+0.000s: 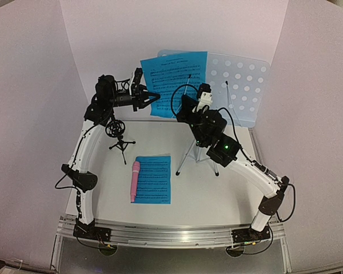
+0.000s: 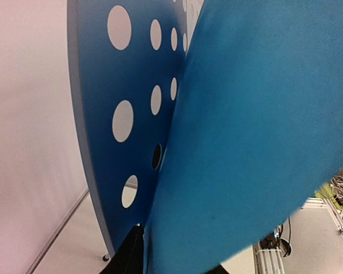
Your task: Set up the instrument practice props
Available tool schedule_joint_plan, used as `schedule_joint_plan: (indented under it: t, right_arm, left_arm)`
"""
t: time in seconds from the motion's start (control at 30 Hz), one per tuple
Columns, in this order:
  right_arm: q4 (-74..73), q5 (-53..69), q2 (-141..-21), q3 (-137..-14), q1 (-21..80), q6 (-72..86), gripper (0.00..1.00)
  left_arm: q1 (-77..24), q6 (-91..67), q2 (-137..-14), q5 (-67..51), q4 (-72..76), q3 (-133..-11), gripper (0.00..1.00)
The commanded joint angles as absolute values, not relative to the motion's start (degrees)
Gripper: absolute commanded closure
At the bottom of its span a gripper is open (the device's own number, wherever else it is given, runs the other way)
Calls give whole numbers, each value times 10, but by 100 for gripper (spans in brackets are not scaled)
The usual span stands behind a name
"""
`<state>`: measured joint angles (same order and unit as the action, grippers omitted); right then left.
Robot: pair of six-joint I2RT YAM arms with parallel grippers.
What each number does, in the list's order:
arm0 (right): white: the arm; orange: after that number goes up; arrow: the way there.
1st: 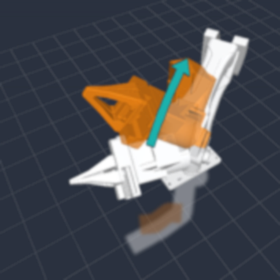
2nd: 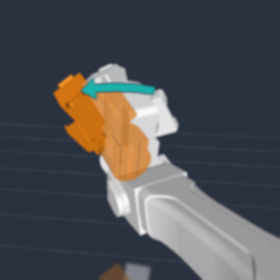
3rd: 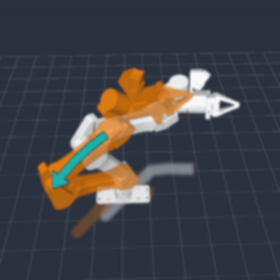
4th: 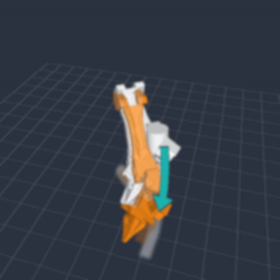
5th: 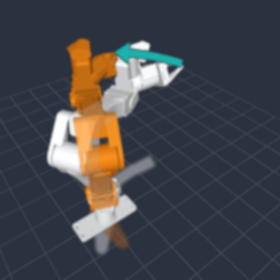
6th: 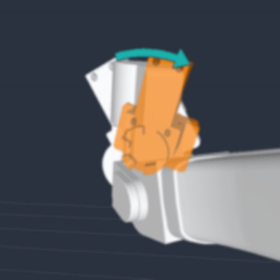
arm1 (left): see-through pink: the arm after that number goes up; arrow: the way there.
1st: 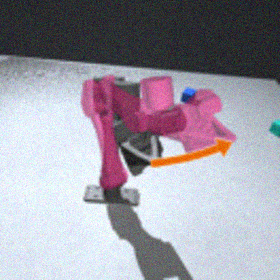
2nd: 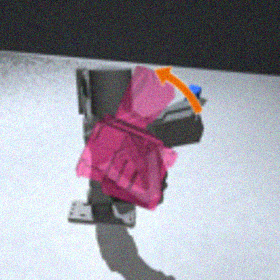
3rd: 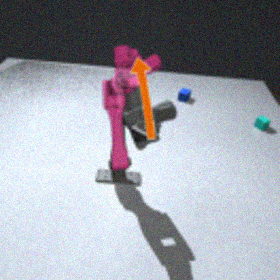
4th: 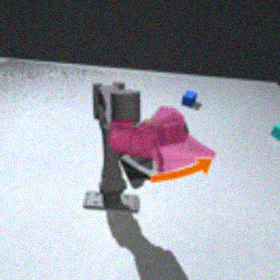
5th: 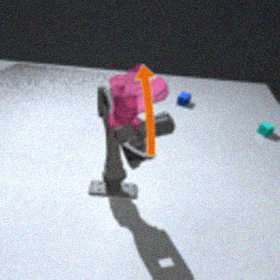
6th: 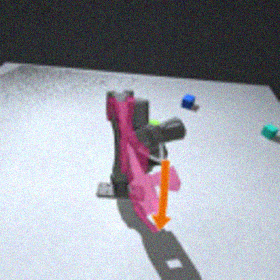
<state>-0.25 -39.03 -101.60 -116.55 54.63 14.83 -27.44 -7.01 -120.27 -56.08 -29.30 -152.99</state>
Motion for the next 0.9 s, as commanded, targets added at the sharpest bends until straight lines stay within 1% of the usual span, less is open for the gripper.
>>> schedule_joint_plan:
  t: [0.0, 0.2, 0.23, 0.27, 0.5, 0.57, 0.7, 0.87]
  right_arm:
    - [-15, -382, -1009, -1179, 554, 142, 100]
    - [-15, -383, -1009, -1178, 554, 141, 100]
    - [-15, -384, -1009, -1177, 554, 141, 100]
    - [-15, -384, -1009, -1176, 554, 141, 100]
    - [-15, -385, -1009, -1176, 554, 140, 100]
    - [-15, -385, -1008, -1175, 554, 139, 100]
    - [-16, -386, -1008, -1175, 554, 137, 100]
    - [-15, -385, -1008, -1176, 554, 135, 100]
  left_arm:
    - [-268, -48, -1155, -534, -265, -1543, 70]
    - [-245, -55, -1143, -522, -253, -1552, 60]
    - [-241, -57, -1141, -520, -249, -1553, 60]
    - [-238, -59, -1140, -520, -246, -1555, 61]
    - [-236, -107, -1138, -535, -195, -1520, 88]
    - [-236, -121, -1142, -537, -182, -1515, 90]
    - [-238, -144, -1153, -535, -151, -1506, 82]
    - [-239, -148, -1158, -528, -136, -1498, 82]
